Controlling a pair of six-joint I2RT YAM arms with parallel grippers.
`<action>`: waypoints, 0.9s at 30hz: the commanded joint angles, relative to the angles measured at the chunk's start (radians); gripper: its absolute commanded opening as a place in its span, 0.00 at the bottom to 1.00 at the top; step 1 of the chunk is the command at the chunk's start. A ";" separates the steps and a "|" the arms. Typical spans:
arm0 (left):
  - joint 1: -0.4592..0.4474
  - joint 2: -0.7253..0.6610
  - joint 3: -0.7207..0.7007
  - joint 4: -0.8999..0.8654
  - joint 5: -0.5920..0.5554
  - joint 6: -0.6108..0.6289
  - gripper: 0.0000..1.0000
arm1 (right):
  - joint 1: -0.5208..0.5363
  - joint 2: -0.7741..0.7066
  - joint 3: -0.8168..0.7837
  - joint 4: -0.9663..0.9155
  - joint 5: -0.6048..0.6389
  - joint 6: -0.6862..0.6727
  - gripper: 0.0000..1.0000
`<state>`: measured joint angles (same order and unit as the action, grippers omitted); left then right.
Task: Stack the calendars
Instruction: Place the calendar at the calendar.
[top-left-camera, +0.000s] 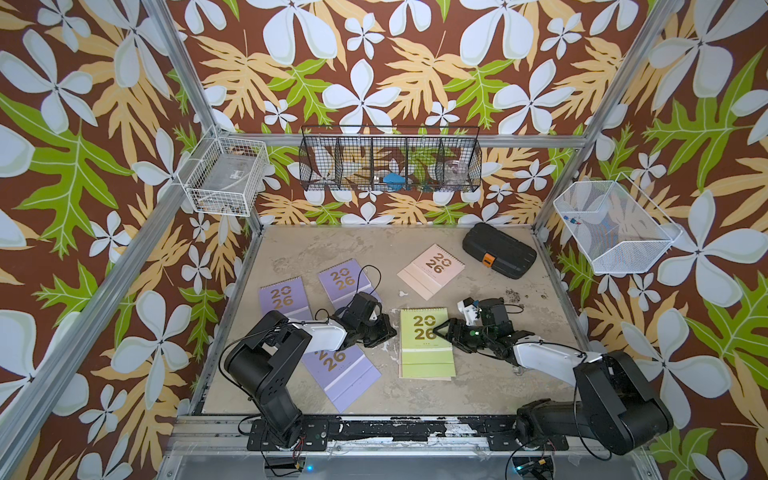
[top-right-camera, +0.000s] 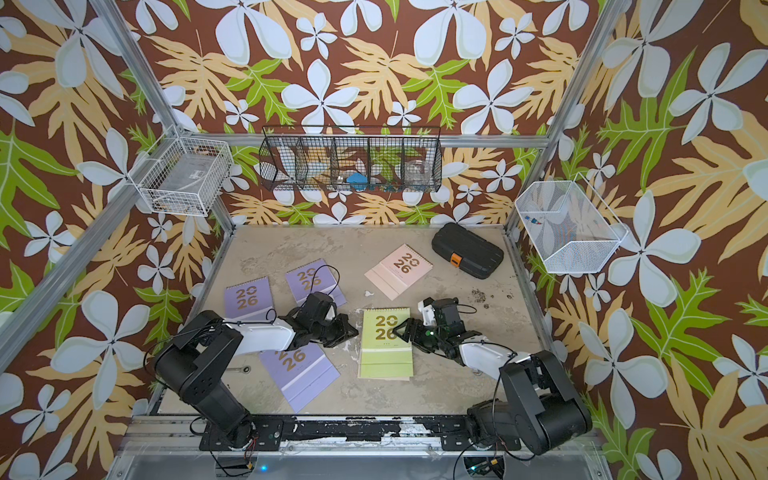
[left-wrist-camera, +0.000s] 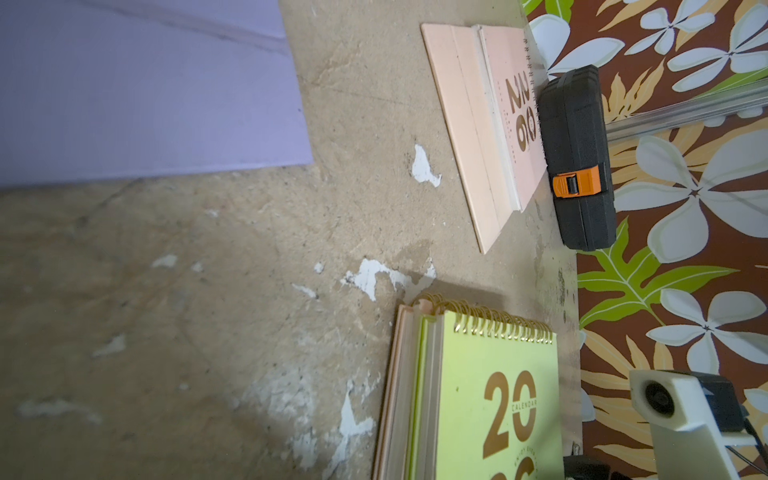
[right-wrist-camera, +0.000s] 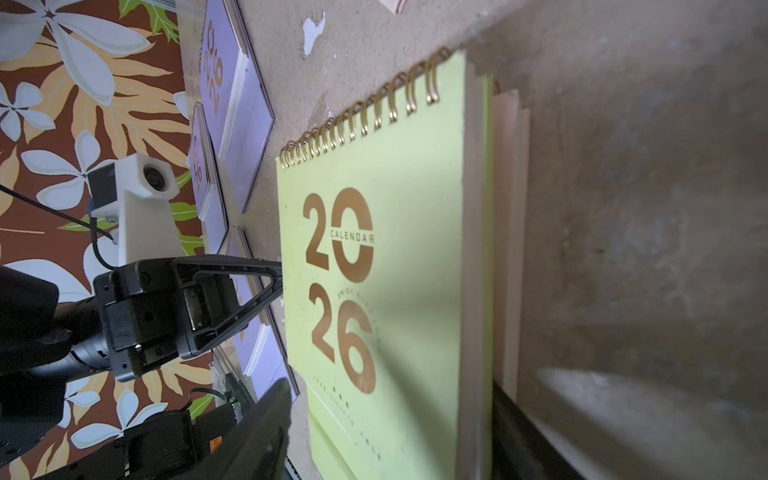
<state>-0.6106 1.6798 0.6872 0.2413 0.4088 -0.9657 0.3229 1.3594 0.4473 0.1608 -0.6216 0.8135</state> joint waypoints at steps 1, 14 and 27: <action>0.000 0.004 0.006 0.003 -0.002 -0.001 0.06 | 0.001 0.006 0.013 -0.067 0.051 -0.035 0.71; 0.000 0.017 0.015 0.000 -0.001 -0.002 0.06 | 0.001 0.016 0.068 -0.219 0.117 -0.110 0.76; -0.012 0.035 0.029 -0.002 -0.003 -0.005 0.06 | 0.001 -0.019 0.058 -0.260 0.091 -0.126 0.76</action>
<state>-0.6189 1.7096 0.7082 0.2401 0.4084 -0.9668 0.3229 1.3460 0.5068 -0.0620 -0.5240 0.7017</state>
